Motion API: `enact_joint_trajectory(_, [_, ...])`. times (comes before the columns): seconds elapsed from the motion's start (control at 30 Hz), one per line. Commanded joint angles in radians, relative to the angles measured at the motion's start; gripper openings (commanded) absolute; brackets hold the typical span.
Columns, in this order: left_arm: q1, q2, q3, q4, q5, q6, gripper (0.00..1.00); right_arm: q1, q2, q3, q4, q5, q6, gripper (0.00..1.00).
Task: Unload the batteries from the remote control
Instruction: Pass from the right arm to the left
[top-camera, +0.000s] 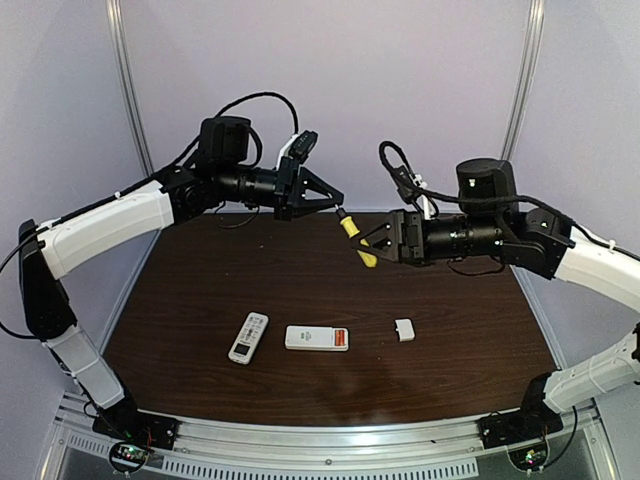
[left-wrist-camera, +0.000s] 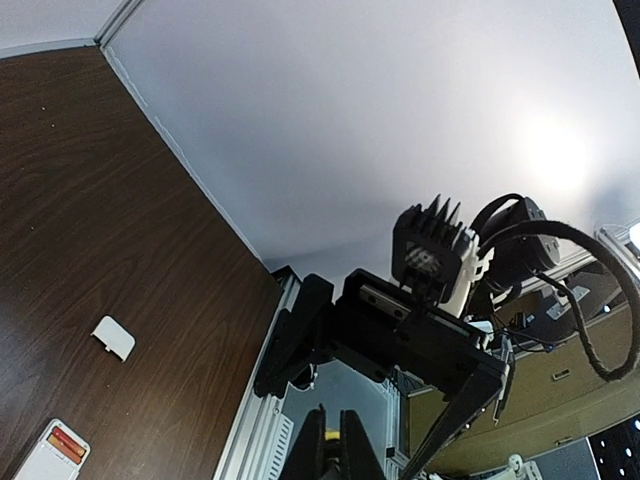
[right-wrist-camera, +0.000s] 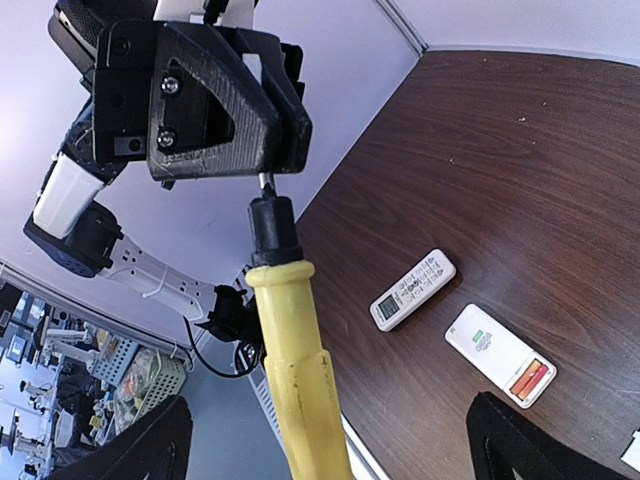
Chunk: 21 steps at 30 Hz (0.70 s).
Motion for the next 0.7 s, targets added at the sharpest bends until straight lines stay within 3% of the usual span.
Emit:
enact_joint_trajectory(0.0, [0.01, -0.047, -0.001, 0.055, -0.078, -0.061, 0.0, 0.0, -0.04, -0.022, 0.017, 0.116, -0.01, 0.97])
enact_joint_trajectory(0.4, [0.056, -0.118, -0.045, 0.066, -0.217, -0.302, 0.0, 0.009, -0.129, -0.085, 0.188, 0.299, -0.093, 0.99])
enact_joint_trajectory(0.67, [0.062, -0.125, -0.111, 0.23, -0.257, -0.467, 0.0, 0.046, -0.176, -0.127, 0.318, 0.371, -0.182, 1.0])
